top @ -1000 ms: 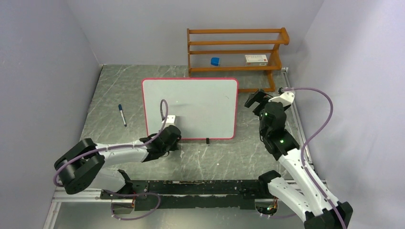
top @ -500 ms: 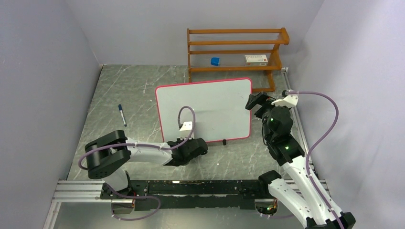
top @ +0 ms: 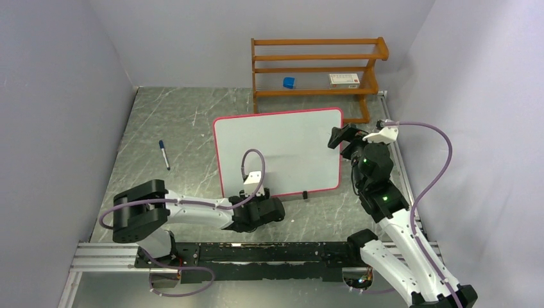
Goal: Write a sentence on the whiteboard
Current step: Move the whiteboard to the center of the board, then open the whiteboard marker at the center of the board.
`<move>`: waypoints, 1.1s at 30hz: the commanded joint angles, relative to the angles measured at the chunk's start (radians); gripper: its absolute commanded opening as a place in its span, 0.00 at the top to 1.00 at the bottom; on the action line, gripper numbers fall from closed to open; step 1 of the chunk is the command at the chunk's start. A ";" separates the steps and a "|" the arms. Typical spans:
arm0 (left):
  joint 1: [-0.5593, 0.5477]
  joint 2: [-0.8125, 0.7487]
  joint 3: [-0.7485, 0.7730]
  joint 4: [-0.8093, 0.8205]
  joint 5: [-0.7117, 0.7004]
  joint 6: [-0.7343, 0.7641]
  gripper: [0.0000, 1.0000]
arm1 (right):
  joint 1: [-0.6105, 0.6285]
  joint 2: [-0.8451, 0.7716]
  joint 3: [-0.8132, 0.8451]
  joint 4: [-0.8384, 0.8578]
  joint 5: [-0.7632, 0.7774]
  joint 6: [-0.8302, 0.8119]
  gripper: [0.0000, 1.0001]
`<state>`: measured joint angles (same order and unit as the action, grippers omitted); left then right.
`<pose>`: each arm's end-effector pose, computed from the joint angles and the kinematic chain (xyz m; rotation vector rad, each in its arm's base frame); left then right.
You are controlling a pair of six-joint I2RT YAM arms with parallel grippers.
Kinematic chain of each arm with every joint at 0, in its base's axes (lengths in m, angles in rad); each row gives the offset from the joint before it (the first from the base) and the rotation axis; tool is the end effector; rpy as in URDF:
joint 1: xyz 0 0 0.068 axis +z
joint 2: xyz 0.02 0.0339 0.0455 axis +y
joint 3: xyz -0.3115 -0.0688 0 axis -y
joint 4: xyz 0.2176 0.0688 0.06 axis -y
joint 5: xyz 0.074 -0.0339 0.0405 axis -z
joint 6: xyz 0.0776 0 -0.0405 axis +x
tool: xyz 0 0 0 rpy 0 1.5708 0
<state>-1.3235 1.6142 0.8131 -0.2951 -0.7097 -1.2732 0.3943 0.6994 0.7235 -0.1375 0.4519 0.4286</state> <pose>0.1197 -0.2676 0.1920 -0.1497 2.3269 -0.3094 0.1428 0.0227 0.3630 0.3655 1.6381 0.2405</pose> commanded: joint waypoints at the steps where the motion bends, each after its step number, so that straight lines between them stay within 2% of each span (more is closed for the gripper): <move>1: -0.031 -0.072 0.051 -0.066 -0.004 -0.019 0.42 | 0.006 0.002 -0.003 0.024 -0.016 -0.014 0.00; 7: -0.048 -0.173 0.112 -0.175 -0.026 0.082 0.24 | 0.006 -0.002 -0.006 0.018 -0.041 -0.026 0.00; 11: -0.044 -0.255 0.180 -0.278 -0.113 0.180 0.14 | 0.007 -0.005 -0.007 0.013 -0.068 -0.039 0.00; 16: 0.031 -0.332 0.250 -0.341 -0.145 0.355 0.05 | 0.007 -0.013 -0.002 -0.019 -0.069 -0.034 0.00; 22: 0.299 -0.453 0.286 -0.256 0.020 0.600 0.04 | 0.006 -0.058 -0.018 -0.015 -0.079 -0.054 0.00; 25: 0.416 -0.507 0.325 -0.234 0.044 0.703 0.02 | 0.007 -0.072 -0.018 -0.027 -0.057 -0.051 0.00; 30: 0.673 -0.518 0.410 -0.262 0.141 0.820 0.02 | 0.006 -0.090 -0.024 -0.030 -0.050 -0.049 0.00; 33: 0.853 -0.501 0.428 -0.267 0.256 0.862 0.02 | 0.010 -0.097 -0.026 -0.024 -0.037 -0.047 0.00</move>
<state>-0.6327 1.1011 1.2083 -0.5541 -0.6052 -0.5312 0.3946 0.6197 0.7097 -0.1532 0.3893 0.3874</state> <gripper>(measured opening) 0.976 0.997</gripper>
